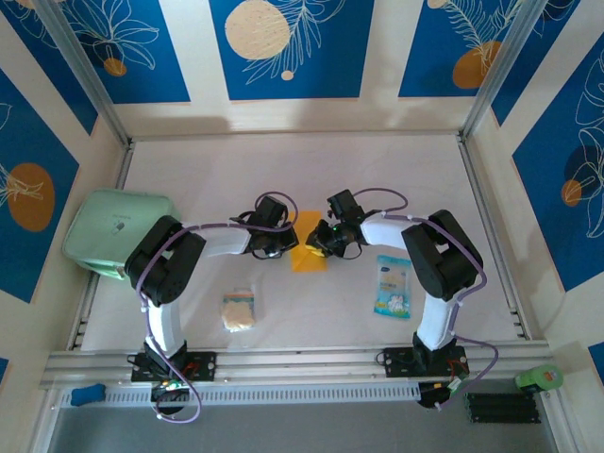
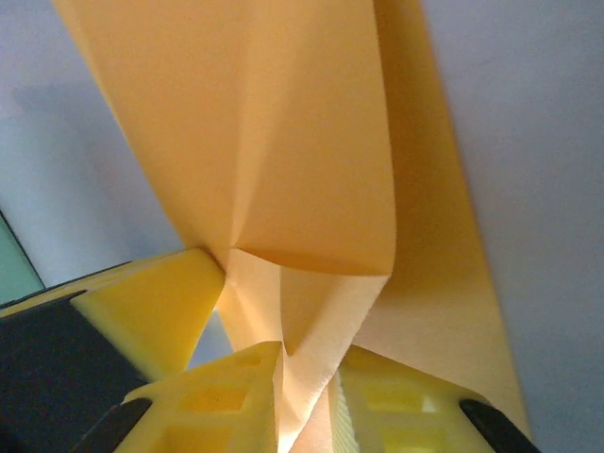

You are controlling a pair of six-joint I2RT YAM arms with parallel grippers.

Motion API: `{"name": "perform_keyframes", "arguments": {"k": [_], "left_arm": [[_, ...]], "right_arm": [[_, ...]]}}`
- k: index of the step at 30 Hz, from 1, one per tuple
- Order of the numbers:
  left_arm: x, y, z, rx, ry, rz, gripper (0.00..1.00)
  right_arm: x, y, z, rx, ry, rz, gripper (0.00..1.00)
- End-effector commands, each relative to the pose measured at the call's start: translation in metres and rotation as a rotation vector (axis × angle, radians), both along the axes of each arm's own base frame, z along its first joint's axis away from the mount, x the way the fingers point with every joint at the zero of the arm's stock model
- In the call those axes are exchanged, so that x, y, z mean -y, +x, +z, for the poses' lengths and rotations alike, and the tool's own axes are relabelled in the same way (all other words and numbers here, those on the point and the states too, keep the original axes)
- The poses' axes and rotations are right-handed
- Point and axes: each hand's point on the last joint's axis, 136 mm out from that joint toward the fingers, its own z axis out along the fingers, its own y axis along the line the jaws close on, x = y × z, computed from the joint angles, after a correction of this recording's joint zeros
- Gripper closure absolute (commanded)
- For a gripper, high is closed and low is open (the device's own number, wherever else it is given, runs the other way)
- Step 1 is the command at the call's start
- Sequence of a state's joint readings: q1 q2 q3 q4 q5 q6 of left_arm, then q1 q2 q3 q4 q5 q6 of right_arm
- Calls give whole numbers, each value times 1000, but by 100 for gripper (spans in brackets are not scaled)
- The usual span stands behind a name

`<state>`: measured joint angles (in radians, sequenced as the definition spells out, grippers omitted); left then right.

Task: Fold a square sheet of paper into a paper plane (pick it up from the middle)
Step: Pick up the paper from the center of the table.

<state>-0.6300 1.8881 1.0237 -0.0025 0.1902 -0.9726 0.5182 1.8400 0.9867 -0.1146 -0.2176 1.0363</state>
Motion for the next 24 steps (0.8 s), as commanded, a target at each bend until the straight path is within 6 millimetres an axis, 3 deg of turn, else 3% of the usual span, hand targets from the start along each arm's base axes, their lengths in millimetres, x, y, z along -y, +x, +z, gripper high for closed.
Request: {"name": "perform_keyframes", "arguments": {"k": [1, 8, 14, 17, 22, 24], "left_arm": [[-20, -22, -29, -109, 71, 21, 91], [-17, -19, -20, -97, 45, 25, 91], [-11, -6, 20, -34, -87, 14, 80], [-20, 0, 46, 13, -156, 23, 75], [-39, -2, 81, 71, -258, 24, 61], [-44, -6, 91, 91, -293, 21, 50]], "right_arm": [[-7, 1, 7, 23, 27, 29, 81], [-10, 1, 6, 32, 52, 33, 85], [-8, 6, 11, 84, 42, 51, 95], [-5, 11, 26, 144, 66, 61, 97], [-2, 20, 67, 276, 147, 87, 97], [-1, 22, 84, 310, 199, 97, 97]]}}
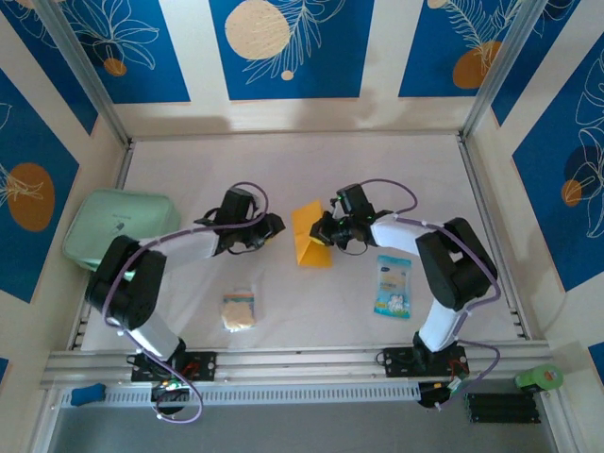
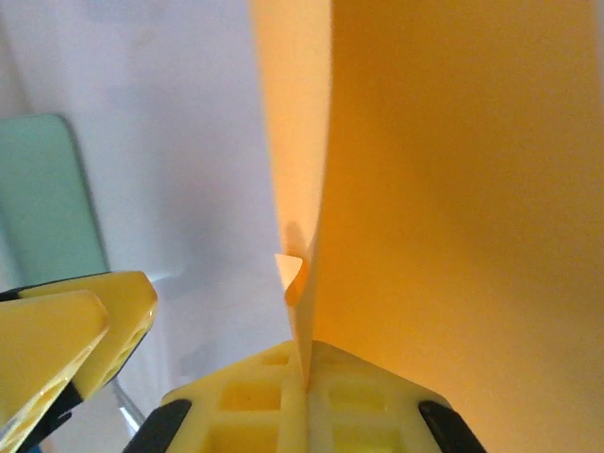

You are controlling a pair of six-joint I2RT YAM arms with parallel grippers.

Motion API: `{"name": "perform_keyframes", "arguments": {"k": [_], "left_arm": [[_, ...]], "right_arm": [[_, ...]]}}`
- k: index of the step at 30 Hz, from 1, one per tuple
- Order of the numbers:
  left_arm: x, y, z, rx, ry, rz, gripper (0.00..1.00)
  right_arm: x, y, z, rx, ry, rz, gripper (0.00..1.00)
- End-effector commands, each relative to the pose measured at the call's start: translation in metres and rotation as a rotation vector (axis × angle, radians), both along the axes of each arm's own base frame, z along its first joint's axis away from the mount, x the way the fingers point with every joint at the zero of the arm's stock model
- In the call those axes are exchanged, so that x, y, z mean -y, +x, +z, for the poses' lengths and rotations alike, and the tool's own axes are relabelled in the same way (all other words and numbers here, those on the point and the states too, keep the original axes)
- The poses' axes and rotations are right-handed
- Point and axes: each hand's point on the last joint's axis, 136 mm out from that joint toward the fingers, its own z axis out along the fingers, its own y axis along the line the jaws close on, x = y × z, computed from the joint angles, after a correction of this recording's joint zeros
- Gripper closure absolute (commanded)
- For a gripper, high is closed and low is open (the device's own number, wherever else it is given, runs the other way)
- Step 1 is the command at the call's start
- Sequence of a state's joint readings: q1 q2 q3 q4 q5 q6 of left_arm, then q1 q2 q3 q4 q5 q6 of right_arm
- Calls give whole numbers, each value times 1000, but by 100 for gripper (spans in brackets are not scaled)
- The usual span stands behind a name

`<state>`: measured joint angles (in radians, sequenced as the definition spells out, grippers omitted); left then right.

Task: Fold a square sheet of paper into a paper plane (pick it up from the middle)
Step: Pick up the paper from the center of the table, then turn over the paper at the center of the table.

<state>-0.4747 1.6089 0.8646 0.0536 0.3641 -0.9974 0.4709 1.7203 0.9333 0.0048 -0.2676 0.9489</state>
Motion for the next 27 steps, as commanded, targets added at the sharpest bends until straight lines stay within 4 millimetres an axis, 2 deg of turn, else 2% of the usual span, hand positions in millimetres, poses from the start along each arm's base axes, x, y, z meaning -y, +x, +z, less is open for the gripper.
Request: {"name": "perform_keyframes", "arguments": {"k": [1, 6, 10, 12, 19, 24, 27], "left_arm": [[0, -10, 22, 39, -93, -43, 46], [16, -20, 53, 117, -228, -111, 32], [26, -24, 68, 144, -278, -135, 22], [31, -25, 73, 151, -292, -148, 21], [41, -19, 85, 135, -373, -143, 21], [45, -16, 91, 130, -411, -140, 28], [45, -15, 94, 133, -415, -139, 35]], "right_arm": [[-5, 3, 43, 120, 113, 65, 97], [-11, 1, 73, 158, 225, 111, 97], [-16, -2, 88, 175, 286, 138, 97], [-19, -4, 93, 178, 308, 151, 97], [-22, -9, 98, 179, 345, 177, 97], [-22, -10, 99, 169, 368, 174, 97], [-21, -10, 97, 162, 375, 170, 97]]}}
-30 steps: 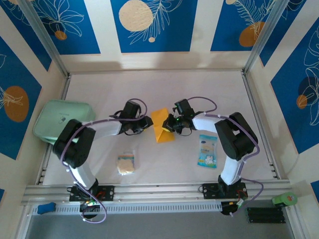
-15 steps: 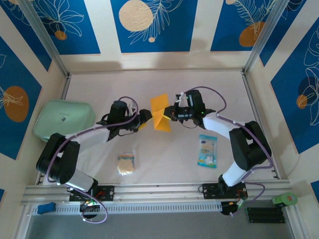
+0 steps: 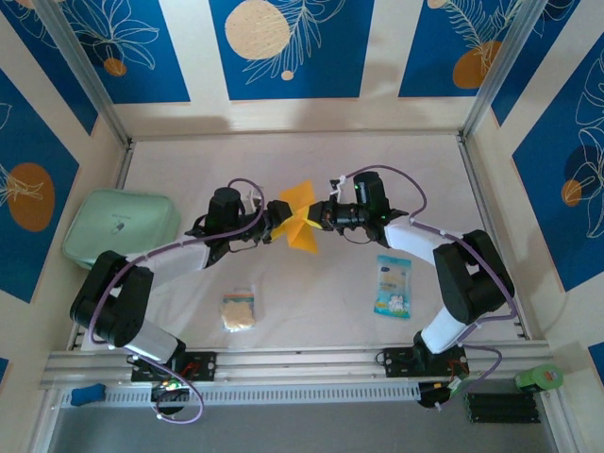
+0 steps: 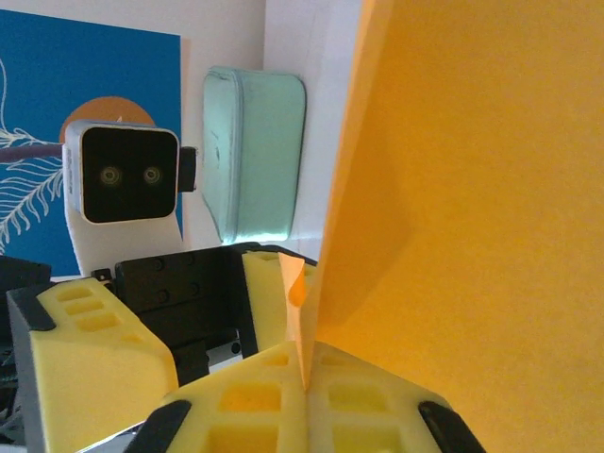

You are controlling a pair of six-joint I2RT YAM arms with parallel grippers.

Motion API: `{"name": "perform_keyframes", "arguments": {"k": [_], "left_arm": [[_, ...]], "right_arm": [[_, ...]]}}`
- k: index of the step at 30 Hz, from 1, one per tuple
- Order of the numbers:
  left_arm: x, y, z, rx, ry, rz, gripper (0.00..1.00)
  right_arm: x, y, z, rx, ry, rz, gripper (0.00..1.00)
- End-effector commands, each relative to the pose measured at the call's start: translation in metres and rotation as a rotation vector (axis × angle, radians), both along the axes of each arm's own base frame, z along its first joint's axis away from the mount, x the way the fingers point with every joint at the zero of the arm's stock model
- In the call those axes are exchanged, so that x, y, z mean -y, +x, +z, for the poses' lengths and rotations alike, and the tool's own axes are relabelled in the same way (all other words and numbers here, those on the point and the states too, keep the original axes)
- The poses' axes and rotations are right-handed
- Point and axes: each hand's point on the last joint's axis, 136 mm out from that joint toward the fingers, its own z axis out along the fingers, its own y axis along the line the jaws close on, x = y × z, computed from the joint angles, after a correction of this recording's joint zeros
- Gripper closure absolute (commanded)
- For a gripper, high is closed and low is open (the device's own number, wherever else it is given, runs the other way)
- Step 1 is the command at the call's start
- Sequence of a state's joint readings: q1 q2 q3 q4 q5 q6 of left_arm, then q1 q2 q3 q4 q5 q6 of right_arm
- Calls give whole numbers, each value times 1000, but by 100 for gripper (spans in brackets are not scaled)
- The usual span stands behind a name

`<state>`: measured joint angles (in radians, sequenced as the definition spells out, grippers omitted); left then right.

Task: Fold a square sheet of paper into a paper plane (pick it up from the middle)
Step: Turn over the paper at the center of the table.

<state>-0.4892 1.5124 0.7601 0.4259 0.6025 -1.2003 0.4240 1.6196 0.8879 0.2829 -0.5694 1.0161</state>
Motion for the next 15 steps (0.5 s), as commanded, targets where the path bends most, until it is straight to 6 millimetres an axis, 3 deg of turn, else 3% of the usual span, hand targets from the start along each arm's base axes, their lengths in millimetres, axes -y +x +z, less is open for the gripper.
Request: {"name": "perform_keyframes", "arguments": {"k": [1, 15], "left_arm": [[8, 3, 18, 35, -47, -22, 39], [4, 6, 10, 30, -17, 8, 67]], "right_arm": [[0, -5, 10, 3, 40, 21, 97], [5, -5, 4, -16, 44, 10, 96]]}}
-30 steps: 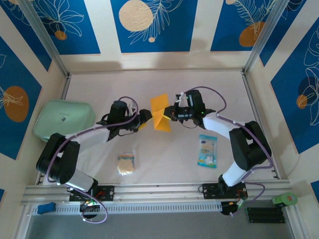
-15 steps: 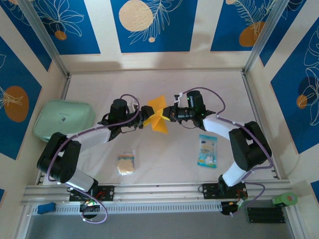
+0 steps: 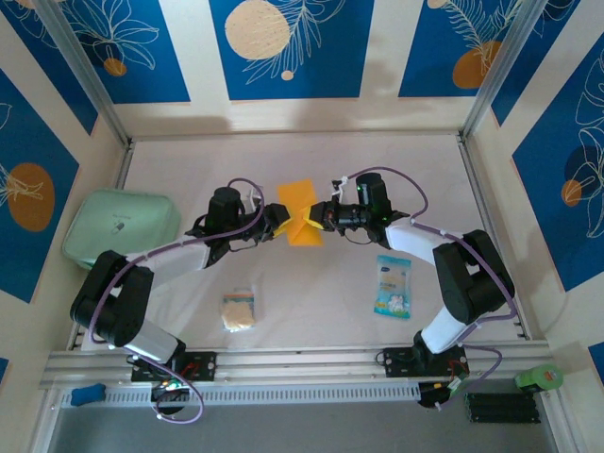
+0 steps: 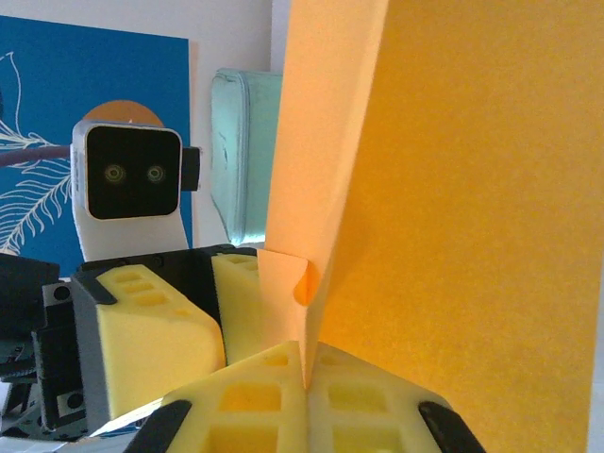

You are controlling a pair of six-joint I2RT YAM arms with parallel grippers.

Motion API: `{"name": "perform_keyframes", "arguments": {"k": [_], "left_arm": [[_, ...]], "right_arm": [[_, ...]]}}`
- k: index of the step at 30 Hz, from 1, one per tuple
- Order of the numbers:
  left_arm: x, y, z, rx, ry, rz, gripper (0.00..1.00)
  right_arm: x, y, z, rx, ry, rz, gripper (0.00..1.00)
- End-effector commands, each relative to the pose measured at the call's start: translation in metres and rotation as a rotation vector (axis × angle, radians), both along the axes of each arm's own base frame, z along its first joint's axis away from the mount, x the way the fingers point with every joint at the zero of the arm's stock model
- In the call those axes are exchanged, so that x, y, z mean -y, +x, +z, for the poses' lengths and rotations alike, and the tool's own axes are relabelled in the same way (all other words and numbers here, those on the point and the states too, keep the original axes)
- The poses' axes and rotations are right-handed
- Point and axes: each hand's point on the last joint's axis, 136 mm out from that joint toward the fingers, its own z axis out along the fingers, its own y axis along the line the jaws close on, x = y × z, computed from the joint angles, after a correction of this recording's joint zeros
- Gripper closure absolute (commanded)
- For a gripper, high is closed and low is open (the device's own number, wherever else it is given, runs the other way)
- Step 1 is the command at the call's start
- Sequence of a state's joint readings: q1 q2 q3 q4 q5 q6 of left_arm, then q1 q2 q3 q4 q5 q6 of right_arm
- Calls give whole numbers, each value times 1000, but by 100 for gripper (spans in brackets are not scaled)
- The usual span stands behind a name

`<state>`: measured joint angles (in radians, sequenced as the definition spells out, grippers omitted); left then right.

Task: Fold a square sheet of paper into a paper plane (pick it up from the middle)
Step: Turn over the paper at the center of the table.

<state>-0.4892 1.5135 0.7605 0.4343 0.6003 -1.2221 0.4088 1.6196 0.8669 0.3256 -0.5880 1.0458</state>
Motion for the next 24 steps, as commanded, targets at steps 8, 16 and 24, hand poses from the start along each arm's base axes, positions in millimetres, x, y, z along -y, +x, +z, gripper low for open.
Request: {"name": "perform_keyframes", "arguments": {"k": [8, 16, 24], "left_arm": [[-1, 7, -3, 20, 57, 13, 85], [-41, -1, -32, 12, 438, 15, 90], [-116, -6, -29, 53, 1118, 6, 89]], "right_arm": [[4, -7, -1, -17, 6, 9, 88], [53, 3, -18, -5, -195, -164, 49], [95, 4, -22, 43, -381, -285, 37]]}}
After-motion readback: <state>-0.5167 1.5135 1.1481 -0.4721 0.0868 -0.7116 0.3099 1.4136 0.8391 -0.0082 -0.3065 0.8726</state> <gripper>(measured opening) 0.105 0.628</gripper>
